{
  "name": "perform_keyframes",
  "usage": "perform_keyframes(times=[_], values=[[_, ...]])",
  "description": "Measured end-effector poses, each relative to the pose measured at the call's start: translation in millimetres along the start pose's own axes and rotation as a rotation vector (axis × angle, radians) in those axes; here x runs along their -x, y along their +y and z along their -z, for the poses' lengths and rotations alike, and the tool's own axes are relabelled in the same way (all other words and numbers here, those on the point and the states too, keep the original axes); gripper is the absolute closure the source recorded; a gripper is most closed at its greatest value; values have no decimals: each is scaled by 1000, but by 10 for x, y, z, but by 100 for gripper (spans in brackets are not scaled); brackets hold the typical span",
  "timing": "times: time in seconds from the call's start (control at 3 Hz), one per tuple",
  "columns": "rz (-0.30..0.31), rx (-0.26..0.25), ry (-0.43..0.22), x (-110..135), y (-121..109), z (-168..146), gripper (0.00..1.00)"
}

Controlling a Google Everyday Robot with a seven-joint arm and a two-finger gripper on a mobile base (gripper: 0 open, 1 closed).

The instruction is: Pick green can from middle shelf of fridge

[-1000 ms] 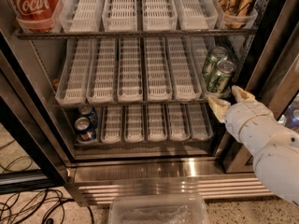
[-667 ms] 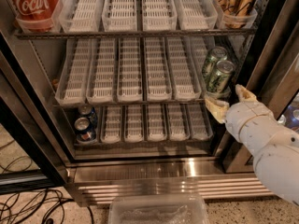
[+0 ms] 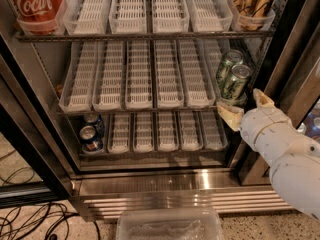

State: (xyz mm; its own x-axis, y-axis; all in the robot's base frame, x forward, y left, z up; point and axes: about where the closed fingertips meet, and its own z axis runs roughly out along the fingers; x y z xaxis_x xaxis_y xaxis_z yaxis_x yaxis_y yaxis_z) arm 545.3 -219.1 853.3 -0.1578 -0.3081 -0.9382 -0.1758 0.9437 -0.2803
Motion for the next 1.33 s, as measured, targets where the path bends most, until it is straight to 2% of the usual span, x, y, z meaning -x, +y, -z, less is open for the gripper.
perform_keyframes(times=[0.67, 1.33], values=[[-29, -19, -19, 5, 22, -106, 32], [-41, -55, -23, -114, -16, -257, 32]])
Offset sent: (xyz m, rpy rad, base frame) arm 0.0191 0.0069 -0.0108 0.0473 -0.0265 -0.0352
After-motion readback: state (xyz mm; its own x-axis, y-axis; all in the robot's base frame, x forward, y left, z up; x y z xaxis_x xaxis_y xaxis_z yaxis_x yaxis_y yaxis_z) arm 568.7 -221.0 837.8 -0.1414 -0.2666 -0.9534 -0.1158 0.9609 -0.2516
